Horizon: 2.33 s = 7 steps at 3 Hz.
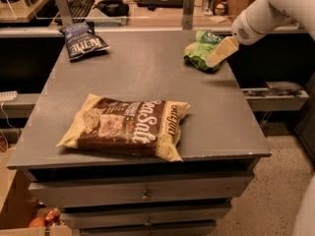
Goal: Move green rice chip bag near brown chip bag
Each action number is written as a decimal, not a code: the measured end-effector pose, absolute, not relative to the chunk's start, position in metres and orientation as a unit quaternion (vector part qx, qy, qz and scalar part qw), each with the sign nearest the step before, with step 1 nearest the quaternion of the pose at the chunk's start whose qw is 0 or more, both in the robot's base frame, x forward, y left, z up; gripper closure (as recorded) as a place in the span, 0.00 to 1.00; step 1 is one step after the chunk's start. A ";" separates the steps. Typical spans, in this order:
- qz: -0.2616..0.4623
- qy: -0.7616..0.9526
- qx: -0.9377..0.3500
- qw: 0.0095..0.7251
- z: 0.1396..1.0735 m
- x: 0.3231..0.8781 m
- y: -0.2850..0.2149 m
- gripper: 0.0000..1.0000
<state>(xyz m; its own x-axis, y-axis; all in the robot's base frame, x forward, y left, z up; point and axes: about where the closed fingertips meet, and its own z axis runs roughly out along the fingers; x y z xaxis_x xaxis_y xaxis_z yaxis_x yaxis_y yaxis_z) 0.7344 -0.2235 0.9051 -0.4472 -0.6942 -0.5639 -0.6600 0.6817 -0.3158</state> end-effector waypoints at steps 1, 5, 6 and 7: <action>-0.013 0.866 -0.345 0.362 0.892 0.766 -0.216 0.00; 0.070 0.893 -0.273 0.351 0.850 0.799 -0.193 0.72; 0.070 0.893 -0.273 0.351 0.851 0.799 -0.193 1.00; 0.070 0.893 -0.273 0.351 0.851 0.799 -0.193 1.00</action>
Offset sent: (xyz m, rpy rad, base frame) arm 0.0731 0.0161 -0.0545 0.2662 0.0379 -0.2598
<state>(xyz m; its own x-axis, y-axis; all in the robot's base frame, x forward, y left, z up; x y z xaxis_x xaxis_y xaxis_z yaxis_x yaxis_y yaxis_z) 0.7986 -0.1931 0.8513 -0.6043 -0.4375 -0.6659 -0.5364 0.8414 -0.0661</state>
